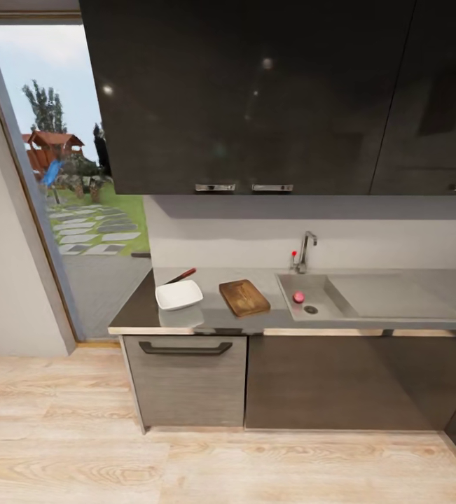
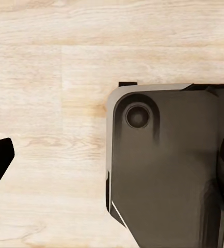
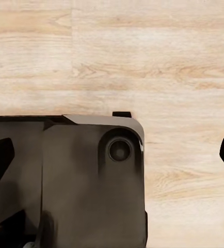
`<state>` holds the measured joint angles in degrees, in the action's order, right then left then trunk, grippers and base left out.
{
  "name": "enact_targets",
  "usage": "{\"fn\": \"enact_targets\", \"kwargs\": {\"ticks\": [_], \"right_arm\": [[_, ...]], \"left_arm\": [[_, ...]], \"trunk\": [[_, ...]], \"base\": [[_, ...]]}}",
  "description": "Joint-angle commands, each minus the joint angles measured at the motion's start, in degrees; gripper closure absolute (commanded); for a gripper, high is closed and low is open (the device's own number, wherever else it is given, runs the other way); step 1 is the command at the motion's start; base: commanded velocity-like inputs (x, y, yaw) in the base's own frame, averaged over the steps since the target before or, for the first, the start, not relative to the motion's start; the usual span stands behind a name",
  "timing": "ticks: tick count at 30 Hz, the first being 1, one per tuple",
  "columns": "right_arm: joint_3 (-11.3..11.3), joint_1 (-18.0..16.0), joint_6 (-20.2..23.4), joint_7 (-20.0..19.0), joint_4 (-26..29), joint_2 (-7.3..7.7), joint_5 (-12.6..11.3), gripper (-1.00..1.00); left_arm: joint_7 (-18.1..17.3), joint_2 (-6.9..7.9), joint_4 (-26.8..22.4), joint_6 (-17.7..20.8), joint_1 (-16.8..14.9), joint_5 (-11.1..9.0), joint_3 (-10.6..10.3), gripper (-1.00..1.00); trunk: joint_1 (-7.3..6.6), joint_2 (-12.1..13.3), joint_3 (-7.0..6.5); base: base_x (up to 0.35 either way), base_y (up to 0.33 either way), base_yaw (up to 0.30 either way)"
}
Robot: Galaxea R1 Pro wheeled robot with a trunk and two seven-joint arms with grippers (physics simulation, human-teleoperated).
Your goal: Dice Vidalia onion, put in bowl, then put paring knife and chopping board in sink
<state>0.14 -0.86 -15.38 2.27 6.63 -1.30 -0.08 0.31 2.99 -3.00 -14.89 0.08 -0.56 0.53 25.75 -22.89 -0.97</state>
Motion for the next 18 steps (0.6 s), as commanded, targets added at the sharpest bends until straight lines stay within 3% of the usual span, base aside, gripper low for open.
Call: {"fn": "enact_targets", "kwargs": {"ticks": [1, 18], "right_arm": [[0.0, 0.0, -0.2, 0.2, -0.1, -0.02, 0.0, -1.0], [0.0, 0.0, -0.2, 0.2, -0.1, -0.24, -0.1, -1.0]], "left_arm": [[0.0, 0.0, 0.0, -0.1, 0.0, -0.1, 0.0, -1.0], [0.0, 0.0, 0.1, -0.1, 0.0, 0.0, 0.0, -1.0]], "trunk": [[0.03, 0.0, 0.01], [0.03, 0.0, 0.01]], "base": [[0.087, -0.005, 0.0], [0.012, -0.001, 0.0]]}}
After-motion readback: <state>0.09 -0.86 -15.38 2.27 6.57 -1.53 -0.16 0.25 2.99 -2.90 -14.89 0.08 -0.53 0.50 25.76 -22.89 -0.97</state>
